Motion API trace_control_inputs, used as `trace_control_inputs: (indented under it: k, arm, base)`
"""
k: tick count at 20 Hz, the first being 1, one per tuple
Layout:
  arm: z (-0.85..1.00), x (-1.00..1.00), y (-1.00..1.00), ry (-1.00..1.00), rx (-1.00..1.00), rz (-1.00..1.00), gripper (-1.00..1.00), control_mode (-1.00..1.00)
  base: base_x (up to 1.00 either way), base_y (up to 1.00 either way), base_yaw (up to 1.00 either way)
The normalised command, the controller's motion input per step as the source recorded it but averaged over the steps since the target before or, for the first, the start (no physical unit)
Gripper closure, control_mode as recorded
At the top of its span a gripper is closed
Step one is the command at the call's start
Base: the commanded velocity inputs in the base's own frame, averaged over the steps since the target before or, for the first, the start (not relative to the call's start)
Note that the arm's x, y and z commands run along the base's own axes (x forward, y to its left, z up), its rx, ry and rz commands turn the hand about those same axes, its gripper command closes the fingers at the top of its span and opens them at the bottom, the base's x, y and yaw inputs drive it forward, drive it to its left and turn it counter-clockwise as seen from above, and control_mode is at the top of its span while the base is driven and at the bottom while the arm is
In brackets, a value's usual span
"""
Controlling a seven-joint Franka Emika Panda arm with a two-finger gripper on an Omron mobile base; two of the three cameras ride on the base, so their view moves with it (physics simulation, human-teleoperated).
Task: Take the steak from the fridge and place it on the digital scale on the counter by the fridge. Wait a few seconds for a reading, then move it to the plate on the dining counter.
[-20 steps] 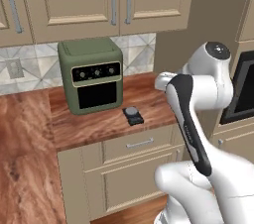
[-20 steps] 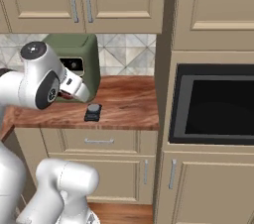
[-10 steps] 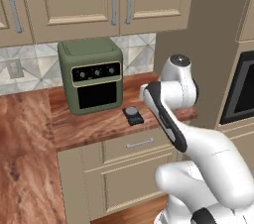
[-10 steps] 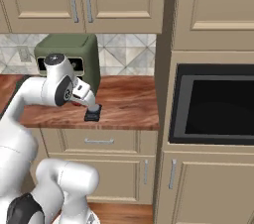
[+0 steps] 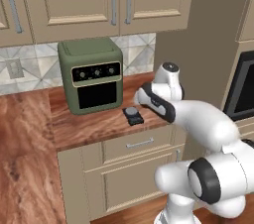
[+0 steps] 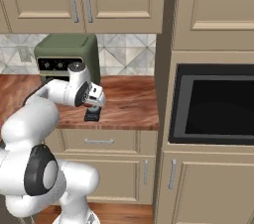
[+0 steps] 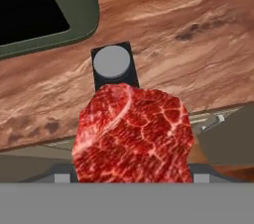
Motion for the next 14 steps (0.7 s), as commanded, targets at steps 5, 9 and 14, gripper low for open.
trace_control_inputs:
  k: [5,9,14]
  arm:
    - [-0.52,0.6,0.07,0.0,0.0,0.21,1.0,-1.0]
    - [-0.24,0.61,0.0,0.0,0.0,0.18,1.0,-1.0]
    - [-0.22,0.54,0.02,0.0,0.0,0.18,1.0,-1.0]
  base:
    - [0.0,0.0,0.0]
    - [0.0,0.0,0.0]
    - [0.0,0.0,0.0]
